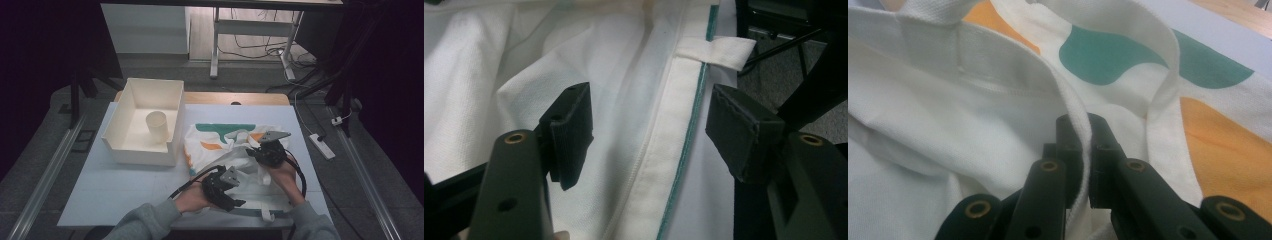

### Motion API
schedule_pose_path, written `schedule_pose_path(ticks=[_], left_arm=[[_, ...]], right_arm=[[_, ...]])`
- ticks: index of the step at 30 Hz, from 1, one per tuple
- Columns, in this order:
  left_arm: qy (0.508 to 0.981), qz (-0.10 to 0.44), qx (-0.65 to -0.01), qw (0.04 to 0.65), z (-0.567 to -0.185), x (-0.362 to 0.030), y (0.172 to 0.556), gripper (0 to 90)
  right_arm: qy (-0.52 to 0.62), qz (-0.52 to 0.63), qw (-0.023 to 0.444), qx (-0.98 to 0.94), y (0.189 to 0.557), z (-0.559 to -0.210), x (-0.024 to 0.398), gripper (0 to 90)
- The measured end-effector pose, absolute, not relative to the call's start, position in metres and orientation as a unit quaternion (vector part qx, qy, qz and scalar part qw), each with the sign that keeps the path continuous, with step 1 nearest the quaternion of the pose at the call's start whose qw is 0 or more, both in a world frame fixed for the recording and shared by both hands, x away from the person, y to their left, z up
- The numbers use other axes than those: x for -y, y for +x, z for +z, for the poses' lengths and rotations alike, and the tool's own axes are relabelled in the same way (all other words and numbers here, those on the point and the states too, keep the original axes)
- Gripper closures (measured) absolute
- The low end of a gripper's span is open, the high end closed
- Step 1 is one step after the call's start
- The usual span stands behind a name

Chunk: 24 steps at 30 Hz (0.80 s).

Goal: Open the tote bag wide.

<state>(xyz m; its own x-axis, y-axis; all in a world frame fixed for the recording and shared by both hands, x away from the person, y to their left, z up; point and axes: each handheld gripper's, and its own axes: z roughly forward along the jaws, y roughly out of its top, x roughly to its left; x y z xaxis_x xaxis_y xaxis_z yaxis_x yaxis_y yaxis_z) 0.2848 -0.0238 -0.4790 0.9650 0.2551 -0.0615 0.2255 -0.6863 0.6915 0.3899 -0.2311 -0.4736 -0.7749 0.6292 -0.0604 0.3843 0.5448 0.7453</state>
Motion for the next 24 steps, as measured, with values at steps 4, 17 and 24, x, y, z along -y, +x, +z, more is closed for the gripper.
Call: schedule_pose_path(ticks=[4,17,24], left_arm=[[0.921,0.019,-0.13,0.366,-0.484,0.027,0.285,35.5],[0.932,0.032,-0.133,0.337,-0.497,0.034,0.287,27.9],[0.935,0.043,-0.126,0.33,-0.499,0.037,0.285,18.8]], right_arm=[[0.293,0.376,0.163,-0.864,0.39,-0.474,0.231,86.0],[0.296,0.384,0.158,-0.86,0.39,-0.475,0.232,86.0],[0.296,0.383,0.158,-0.861,0.39,-0.475,0.232,86.0]])
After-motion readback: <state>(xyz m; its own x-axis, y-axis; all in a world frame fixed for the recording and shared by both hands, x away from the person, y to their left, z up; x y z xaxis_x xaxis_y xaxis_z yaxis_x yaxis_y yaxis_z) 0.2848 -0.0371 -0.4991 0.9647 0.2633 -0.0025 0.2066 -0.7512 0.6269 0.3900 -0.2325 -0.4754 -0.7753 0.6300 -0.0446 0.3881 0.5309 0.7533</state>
